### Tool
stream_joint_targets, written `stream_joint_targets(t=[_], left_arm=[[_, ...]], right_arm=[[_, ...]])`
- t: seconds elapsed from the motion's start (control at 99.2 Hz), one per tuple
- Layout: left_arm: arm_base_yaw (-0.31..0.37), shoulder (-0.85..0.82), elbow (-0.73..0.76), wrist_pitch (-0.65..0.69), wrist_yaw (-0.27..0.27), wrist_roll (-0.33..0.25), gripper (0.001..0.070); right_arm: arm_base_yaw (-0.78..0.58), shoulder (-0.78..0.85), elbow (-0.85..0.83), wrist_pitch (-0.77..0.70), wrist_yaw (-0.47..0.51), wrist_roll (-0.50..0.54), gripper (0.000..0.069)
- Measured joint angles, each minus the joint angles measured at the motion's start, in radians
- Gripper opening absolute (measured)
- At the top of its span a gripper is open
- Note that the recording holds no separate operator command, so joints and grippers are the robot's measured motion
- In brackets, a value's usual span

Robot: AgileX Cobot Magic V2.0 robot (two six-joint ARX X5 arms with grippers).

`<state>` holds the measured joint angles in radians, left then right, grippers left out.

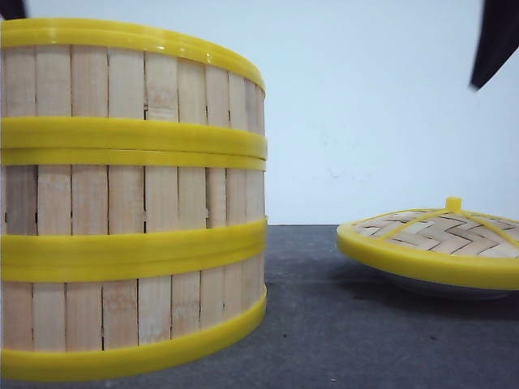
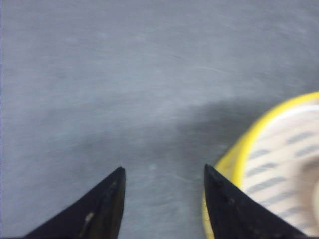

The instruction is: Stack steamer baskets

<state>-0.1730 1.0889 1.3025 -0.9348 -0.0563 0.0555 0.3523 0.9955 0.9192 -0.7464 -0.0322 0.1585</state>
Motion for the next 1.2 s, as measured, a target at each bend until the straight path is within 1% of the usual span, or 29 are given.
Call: stream_joint_targets(t=[0.182, 0.333, 0.535, 0.726, 0.847, 0.988, 1.049, 1.16, 1.2], left_arm=[[0.029, -0.055, 0.000, -0.041, -0.001, 0.000, 0.0297], [0.034, -0.060, 0.000, -0.073, -0.002, 0.000, 0.0297], [0.034, -0.056, 0.000, -0.093, -0.002, -0.005, 0.0297], [0.034, -0.056, 0.000, -0.095, -0.002, -0.007, 0.0297], [0.034, -0.056, 0.000, -0.099, -0.002, -0.007, 0.0297], [0.034, -0.056, 0.000, -0.102, -0.002, -0.007, 0.0297], [0.034, -0.056, 0.000, -0.101, -0.002, -0.007, 0.0297], [0.034, -0.056, 0.000, -0.101, -0.002, -0.007, 0.0297], [0.034, -0.056, 0.000, -0.101, -0.002, -0.007, 0.0297]], right_arm=[[-0.008, 0.159, 0.000, 0.085, -0.001, -0.029, 0.0447], [-0.024, 0.260, -0.001, 0.153, -0.001, -0.048, 0.0447], [-0.039, 0.338, -0.002, 0.218, -0.017, -0.058, 0.0447], [-0.040, 0.379, -0.002, 0.245, -0.022, -0.058, 0.0441], [-0.042, 0.394, -0.002, 0.248, -0.022, -0.058, 0.0361], [-0.046, 0.403, -0.002, 0.251, -0.018, -0.058, 0.0306], [-0.047, 0.405, -0.002, 0.254, -0.016, -0.058, 0.0245], [-0.047, 0.406, -0.002, 0.261, -0.014, -0.058, 0.0104], [-0.047, 0.406, -0.001, 0.263, -0.016, -0.058, 0.0069]])
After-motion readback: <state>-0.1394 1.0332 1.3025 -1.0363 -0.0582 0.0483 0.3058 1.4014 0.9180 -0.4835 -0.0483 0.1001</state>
